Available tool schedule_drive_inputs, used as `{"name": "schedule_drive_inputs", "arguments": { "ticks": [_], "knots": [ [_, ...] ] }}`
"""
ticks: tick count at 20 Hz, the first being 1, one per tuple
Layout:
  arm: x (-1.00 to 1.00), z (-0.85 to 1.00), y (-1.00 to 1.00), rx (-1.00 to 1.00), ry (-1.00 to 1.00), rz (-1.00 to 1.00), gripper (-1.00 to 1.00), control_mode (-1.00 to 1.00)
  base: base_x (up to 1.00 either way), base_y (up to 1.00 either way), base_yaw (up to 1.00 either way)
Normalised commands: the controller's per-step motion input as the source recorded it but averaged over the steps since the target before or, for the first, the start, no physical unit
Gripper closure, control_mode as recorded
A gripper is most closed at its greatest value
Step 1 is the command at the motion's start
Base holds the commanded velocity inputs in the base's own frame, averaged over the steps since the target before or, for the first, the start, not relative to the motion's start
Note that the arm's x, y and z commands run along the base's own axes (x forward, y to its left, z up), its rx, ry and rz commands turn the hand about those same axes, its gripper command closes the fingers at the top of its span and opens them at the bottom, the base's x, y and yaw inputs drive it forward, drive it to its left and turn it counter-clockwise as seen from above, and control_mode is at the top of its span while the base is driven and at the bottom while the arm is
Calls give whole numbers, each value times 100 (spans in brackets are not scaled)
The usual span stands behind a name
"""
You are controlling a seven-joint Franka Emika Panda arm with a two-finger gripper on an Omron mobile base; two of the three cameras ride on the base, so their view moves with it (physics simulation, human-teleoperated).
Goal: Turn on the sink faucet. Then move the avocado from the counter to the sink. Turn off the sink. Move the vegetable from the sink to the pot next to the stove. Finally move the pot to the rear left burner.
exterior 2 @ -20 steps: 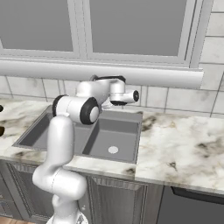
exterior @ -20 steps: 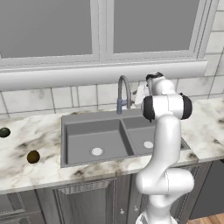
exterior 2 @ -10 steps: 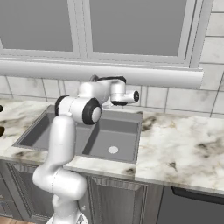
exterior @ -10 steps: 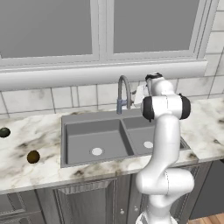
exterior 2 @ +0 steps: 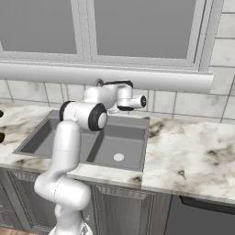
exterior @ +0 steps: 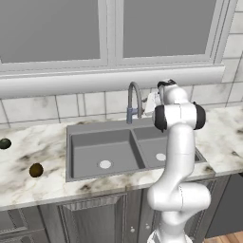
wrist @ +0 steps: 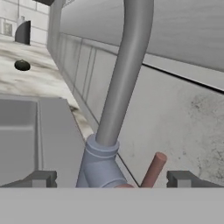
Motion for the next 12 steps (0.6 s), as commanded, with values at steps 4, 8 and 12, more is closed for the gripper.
{"name": "schedule_drive_inputs", "arguments": {
  "ticks": [4,8,12],
  "knots": [
    [10,0,-3,1,0,0,-100,-100,0,0,0],
    [14,0,-2,0,0,0,-100,-100,0,0,0],
    [14,-2,-2,0,0,0,-100,-100,0,0,0]
  ]
}}
